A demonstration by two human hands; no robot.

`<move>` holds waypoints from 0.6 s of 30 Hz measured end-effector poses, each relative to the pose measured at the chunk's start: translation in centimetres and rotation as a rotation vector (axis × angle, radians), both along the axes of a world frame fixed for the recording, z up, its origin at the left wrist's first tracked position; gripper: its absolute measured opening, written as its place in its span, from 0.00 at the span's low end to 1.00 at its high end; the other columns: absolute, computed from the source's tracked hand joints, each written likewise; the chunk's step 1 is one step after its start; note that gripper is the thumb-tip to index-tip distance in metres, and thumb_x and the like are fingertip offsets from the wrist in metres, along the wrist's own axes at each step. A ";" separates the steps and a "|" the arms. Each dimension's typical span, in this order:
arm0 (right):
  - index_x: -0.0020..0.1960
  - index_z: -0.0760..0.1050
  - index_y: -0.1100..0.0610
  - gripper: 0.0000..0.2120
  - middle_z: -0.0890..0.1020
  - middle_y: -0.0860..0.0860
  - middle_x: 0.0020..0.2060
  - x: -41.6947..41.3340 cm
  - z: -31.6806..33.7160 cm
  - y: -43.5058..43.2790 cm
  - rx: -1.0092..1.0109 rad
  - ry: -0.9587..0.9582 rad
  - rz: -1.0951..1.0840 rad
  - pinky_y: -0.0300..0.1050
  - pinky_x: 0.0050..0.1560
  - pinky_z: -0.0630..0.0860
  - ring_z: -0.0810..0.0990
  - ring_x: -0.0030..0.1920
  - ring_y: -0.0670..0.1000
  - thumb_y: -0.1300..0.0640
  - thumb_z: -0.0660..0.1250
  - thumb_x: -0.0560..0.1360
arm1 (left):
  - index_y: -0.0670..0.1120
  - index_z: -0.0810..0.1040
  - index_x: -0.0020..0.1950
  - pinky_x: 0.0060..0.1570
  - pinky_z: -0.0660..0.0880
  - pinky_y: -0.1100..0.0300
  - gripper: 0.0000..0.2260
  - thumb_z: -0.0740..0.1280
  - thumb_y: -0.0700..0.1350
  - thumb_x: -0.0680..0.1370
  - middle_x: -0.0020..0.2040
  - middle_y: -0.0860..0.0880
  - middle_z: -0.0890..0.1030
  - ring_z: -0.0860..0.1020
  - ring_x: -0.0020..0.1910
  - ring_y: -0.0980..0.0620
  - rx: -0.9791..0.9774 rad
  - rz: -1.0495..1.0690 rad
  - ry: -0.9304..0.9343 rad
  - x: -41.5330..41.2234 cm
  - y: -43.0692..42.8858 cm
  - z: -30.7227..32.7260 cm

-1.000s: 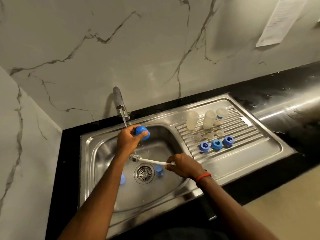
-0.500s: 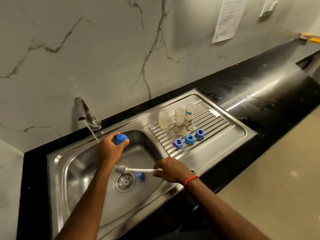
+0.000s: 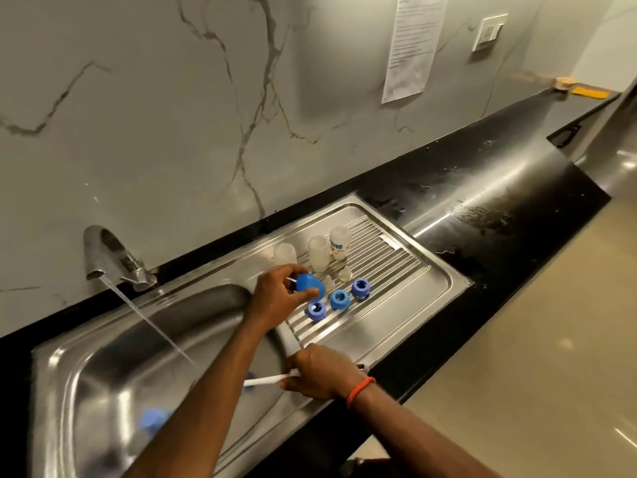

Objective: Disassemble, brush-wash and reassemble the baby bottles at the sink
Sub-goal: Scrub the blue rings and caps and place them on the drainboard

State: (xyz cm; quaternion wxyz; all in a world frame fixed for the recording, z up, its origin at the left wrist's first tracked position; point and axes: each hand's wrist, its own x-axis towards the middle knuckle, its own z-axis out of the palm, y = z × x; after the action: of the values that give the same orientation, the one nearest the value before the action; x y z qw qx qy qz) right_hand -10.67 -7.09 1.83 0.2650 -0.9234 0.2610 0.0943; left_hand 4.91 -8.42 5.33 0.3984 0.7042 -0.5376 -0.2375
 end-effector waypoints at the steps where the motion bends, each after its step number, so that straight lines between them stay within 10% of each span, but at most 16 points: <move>1: 0.61 0.79 0.48 0.16 0.83 0.54 0.52 -0.1 0.0 -0.1 0.001 -0.001 0.018 0.53 0.51 0.80 0.81 0.52 0.56 0.42 0.65 0.78 | 0.46 0.81 0.59 0.42 0.78 0.69 0.20 0.80 0.45 0.69 0.50 0.54 0.81 0.81 0.46 0.58 0.026 -0.031 0.002 -0.6 -0.2 -0.1; 18: 0.60 0.80 0.51 0.16 0.83 0.54 0.50 -1.8 -3.6 -1.3 0.060 -0.100 0.245 0.55 0.52 0.81 0.83 0.48 0.56 0.44 0.65 0.78 | 0.57 0.82 0.52 0.43 0.74 0.68 0.20 0.82 0.49 0.63 0.50 0.60 0.82 0.77 0.39 0.71 0.403 -0.059 -0.114 -5.1 0.5 -7.4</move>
State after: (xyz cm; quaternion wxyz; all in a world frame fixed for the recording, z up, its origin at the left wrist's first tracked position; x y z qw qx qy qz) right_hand -12.49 -8.36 -1.72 0.2919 -0.9435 0.1299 0.0875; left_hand -0.17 -7.92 -2.11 0.2115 0.7658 -0.5213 -0.3116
